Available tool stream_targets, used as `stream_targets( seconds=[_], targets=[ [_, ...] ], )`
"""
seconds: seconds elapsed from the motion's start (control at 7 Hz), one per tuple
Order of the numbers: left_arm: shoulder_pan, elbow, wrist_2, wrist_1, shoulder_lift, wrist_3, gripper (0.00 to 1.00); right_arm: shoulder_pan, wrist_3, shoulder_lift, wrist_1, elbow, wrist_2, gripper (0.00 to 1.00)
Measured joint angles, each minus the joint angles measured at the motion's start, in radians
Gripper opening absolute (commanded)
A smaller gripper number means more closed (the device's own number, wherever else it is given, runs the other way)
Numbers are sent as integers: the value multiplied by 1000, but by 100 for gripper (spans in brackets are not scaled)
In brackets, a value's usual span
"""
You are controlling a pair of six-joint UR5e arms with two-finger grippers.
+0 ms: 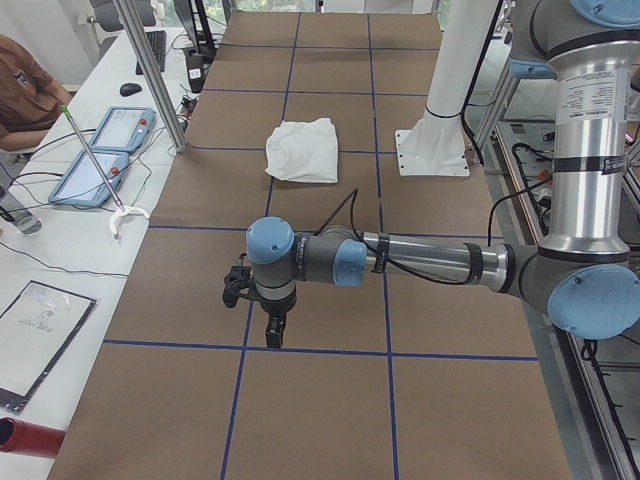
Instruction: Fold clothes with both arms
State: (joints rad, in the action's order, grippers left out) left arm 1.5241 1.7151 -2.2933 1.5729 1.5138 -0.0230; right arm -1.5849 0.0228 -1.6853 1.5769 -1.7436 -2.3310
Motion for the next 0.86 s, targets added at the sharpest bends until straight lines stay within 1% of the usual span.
stream_targets(
  seconds=[0.86],
  targets=[
    [1, 4, 0, -1, -2, 0, 100, 0, 0, -2, 0, -2, -16, 100]
  ],
)
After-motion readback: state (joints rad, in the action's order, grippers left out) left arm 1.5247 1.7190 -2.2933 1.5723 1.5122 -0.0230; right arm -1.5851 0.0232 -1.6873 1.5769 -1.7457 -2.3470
